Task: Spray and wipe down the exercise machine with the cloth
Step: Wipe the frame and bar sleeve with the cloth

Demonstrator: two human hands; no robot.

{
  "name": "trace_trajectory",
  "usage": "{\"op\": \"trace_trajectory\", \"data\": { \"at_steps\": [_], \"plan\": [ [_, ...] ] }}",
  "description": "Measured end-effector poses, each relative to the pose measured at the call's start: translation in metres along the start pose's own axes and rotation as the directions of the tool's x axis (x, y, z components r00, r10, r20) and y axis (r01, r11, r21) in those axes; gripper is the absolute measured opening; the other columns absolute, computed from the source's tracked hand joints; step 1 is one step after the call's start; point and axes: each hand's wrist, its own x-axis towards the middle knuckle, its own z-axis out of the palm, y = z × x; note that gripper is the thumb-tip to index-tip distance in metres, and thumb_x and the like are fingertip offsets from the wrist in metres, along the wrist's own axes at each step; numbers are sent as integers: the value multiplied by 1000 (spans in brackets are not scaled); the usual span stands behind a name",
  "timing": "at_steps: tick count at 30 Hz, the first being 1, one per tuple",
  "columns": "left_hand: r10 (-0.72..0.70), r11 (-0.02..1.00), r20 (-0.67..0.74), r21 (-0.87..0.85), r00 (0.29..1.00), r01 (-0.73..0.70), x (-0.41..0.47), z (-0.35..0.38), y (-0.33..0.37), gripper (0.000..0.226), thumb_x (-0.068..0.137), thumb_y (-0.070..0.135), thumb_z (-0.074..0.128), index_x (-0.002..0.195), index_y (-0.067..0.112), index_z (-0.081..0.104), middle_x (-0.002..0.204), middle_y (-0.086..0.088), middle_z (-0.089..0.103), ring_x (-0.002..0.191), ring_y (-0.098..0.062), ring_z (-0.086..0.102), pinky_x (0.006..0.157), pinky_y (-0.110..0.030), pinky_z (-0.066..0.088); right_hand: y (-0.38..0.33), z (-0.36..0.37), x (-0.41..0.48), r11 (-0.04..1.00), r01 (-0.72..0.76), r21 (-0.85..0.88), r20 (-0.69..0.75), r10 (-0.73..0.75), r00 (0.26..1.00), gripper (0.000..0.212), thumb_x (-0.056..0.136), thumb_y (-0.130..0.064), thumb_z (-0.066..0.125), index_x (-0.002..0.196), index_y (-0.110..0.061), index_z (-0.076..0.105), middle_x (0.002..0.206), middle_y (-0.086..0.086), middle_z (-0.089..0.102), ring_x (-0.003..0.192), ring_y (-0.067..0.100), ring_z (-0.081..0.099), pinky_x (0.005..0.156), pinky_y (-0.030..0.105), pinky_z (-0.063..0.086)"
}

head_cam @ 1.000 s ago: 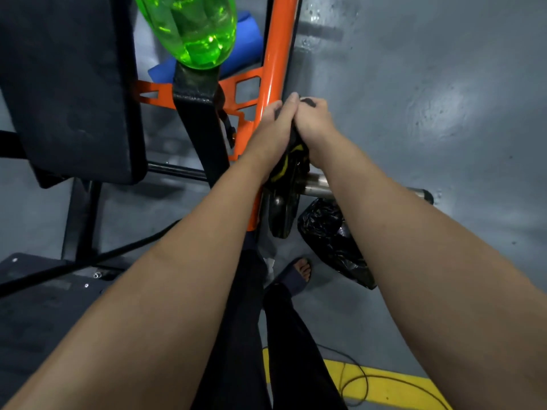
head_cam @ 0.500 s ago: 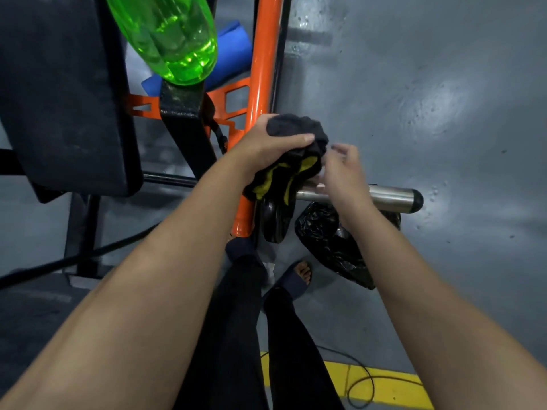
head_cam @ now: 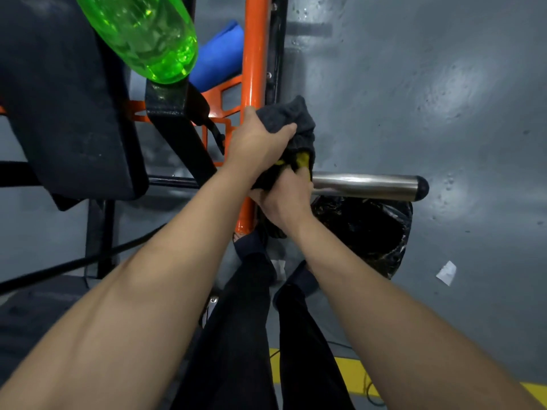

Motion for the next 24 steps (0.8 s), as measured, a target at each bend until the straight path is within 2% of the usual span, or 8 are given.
{"op": "trace_trajectory", "data": {
  "at_steps": [3, 6, 12, 13, 15, 18, 21, 24],
  "plan": [
    [18, 998, -6, 53, 1000, -18, 9, 5, 16, 68, 99, 46, 62, 152, 14, 33, 141, -8, 53, 125, -29, 55, 89, -34, 45, 7, 6, -15, 999, 9, 52, -109, -4, 994, 58, 83, -60, 70, 121, -18, 61, 129, 9, 55, 126, 31, 42, 107, 43, 33],
    [-56, 998, 15, 6, 998, 56, 24, 3, 34, 69, 99, 46, 64, 152, 11, 37, 145, -10, 52, 131, -31, 53, 100, -37, 46, 11, 7, -24, 995, -58, 79, -93, 65, 994, 63, 81, -68, 68, 120, -19, 59, 122, 9, 49, 118, 31, 43, 103, 40, 37],
    [-82, 997, 136, 16, 987, 80, 27, 0, 38, 77, 91, 40, 76, 152, 11, 38, 146, -10, 51, 130, -29, 51, 92, -35, 42, 35, 7, -47, 990, 48, -131, 22, -46, 999, 55, 87, -64, 66, 117, -18, 58, 113, 8, 53, 108, 29, 47, 94, 36, 36],
    [-83, 996, 139, -20, 987, 87, 28, -1, 30, 79, 89, 39, 78, 152, 13, 38, 144, -8, 52, 129, -28, 53, 93, -34, 43, 32, 8, -43, 994, 30, -103, 32, -27, 999, 54, 86, -66, 65, 112, -19, 60, 110, 7, 57, 105, 28, 50, 94, 37, 37],
    [-74, 992, 124, -95, 989, 86, 27, -2, 16, 74, 86, 38, 81, 146, 16, 45, 131, -3, 59, 121, -24, 59, 97, -35, 49, 15, -1, -30, 985, -85, 151, 64, 76, 995, 51, 80, -67, 64, 100, -20, 64, 99, 1, 67, 101, 23, 60, 96, 39, 44],
    [-54, 982, 132, -173, 990, 77, 27, 0, 10, 60, 88, 33, 80, 136, 17, 50, 112, 4, 61, 108, -18, 62, 96, -33, 51, -2, -8, -14, 788, -324, 523, 222, 241, 945, 47, 72, -56, 65, 94, -14, 68, 81, 1, 76, 84, 20, 70, 89, 47, 58],
    [-52, 973, 128, -218, 990, 79, 27, 4, 8, 48, 89, 30, 79, 127, 21, 50, 103, 9, 59, 96, -10, 60, 88, -29, 48, -9, 0, -19, 785, -333, 522, 220, 253, 942, 56, 72, -62, 66, 105, -18, 55, 92, 2, 73, 88, 23, 70, 85, 48, 60],
    [-75, 970, 109, -224, 991, 98, 31, 5, 10, 61, 86, 36, 81, 135, 17, 52, 114, 3, 64, 105, -18, 63, 97, -38, 52, -10, 7, -25, 820, -276, 502, 119, 251, 961, 42, 93, -45, 67, 109, -12, 47, 102, 6, 64, 94, 23, 65, 85, 39, 55]
  ]
}}
